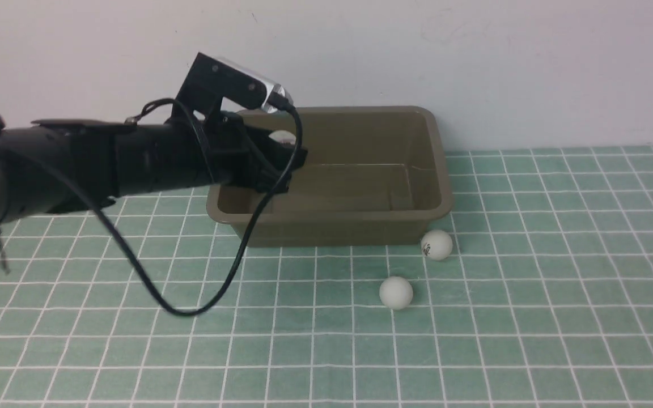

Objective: Put the table tennis balls in the box on the green coffee tablecloth.
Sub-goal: 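Drop the ball into the bin, then reach for and grasp a ping pong ball on the table beside the basket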

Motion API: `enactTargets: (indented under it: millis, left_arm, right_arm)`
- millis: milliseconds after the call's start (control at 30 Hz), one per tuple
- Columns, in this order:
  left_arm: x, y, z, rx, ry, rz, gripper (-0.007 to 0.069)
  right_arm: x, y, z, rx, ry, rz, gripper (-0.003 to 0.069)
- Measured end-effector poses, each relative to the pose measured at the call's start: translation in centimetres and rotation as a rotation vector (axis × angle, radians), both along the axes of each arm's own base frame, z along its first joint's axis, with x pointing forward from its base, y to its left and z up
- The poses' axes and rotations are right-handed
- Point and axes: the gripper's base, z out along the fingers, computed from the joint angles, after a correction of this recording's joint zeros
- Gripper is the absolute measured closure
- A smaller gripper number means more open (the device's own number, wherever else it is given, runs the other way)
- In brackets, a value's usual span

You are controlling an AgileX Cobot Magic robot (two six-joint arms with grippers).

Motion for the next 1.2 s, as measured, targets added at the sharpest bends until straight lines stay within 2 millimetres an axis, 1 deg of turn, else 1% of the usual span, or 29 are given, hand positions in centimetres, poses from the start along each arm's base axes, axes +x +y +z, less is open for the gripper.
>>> enactTargets:
  millis: [33,67,133,200,233,333,367,400,433,500,533,567,600,633,700,733,767,800,833,867,967,1100,1200]
  left_arm:
    - [0.7,-0.1,-0.6,0.005,0.004,-0.007,0.0272]
    - [1.5,-0.3,-0.6,0.005,-0.009,-0.013,0.0272]
    - [3.3,-0.6,-1.5,-0.002,-0.006,-0.020,0.0267]
    - [4.4,-0.8,-2.3,-0.027,0.017,-0.013,0.0247]
    - [4.8,-0.8,-2.7,-0.036,0.029,-0.008,0.0226]
    - [5.7,-0.8,-3.7,-0.094,0.107,0.027,0.0113]
    - [5.7,-0.7,-3.7,-0.104,0.132,0.034,0.0065]
    - [5.6,-0.7,-3.4,-0.100,0.138,0.032,0.0052]
    - [4.9,-0.5,-1.8,-0.086,0.159,0.016,0.0015]
    - [3.8,-0.3,0.1,-0.055,0.168,-0.034,0.0022]
    - [3.0,-0.1,1.2,-0.062,0.201,-0.048,0.0032]
    - [1.1,0.4,3.7,-0.048,0.263,-0.087,0.0065]
    - [0.3,0.6,4.4,-0.024,0.281,-0.108,0.0080]
    - [-0.6,0.8,4.9,-0.014,0.350,-0.110,0.0101]
    - [-2.9,1.5,6.5,0.051,0.456,-0.122,0.0148]
    - [-4.2,2.0,6.9,0.113,0.532,-0.126,0.0181]
    - [-4.7,2.1,7.1,0.124,0.564,-0.126,0.0194]
    - [-4.8,2.2,7.1,0.139,0.564,-0.117,0.0194]
    - [-5.6,2.5,7.2,0.180,0.621,-0.117,0.0223]
    - [-6.1,2.7,7.1,0.207,0.655,-0.119,0.0242]
    - [-6.4,2.9,6.8,0.229,0.693,-0.117,0.0258]
    - [-7.0,3.2,5.9,0.228,0.769,-0.065,0.0272]
    - [-8.1,3.6,4.8,0.236,0.827,-0.032,0.0272]
  right_arm:
    - [0.0,0.0,0.0,0.000,0.000,0.000,0.0216]
    - [0.0,0.0,0.0,0.000,0.000,0.000,0.0216]
    - [0.0,0.0,0.0,0.000,0.000,0.000,0.0216]
    - [0.0,0.0,0.0,-0.001,0.003,0.001,0.0216]
    - [0.0,0.0,0.0,-0.001,0.004,0.002,0.0216]
    - [0.0,0.1,-0.1,-0.003,0.012,0.006,0.0216]
    - [0.0,0.1,-0.2,-0.007,0.018,0.007,0.0216]
    - [0.0,0.1,-0.2,-0.007,0.019,0.008,0.0216]
    - [0.0,0.1,-0.2,-0.010,0.025,0.010,0.0216]
    - [0.0,0.1,-0.3,-0.013,0.026,0.010,0.0216]
    - [0.0,0.1,-0.3,-0.020,0.025,0.009,0.0216]
    - [0.0,0.0,-0.3,-0.034,0.022,0.007,0.0216]
    - [0.0,0.0,-0.3,-0.040,0.021,0.006,0.0216]
    - [0.0,0.0,-0.3,-0.046,0.021,0.006,0.0216]
    - [0.0,0.0,-0.3,-0.061,0.017,0.004,0.0216]
    - [0.0,0.0,-0.3,-0.074,0.014,0.004,0.0216]
    - [0.0,0.0,-0.3,-0.079,0.013,0.004,0.0216]
    - [0.0,0.0,-0.3,-0.083,0.012,0.004,0.0216]
    - [0.0,0.0,-0.3,-0.095,0.009,0.004,0.0216]
    - [0.0,0.0,-0.3,-0.100,0.008,0.003,0.0216]
    - [0.0,0.0,-0.3,-0.104,0.007,0.004,0.0216]
    - [0.0,0.0,-0.3,-0.106,0.007,0.003,0.0216]
    - [0.0,0.0,-0.3,-0.106,0.007,0.003,0.0216]
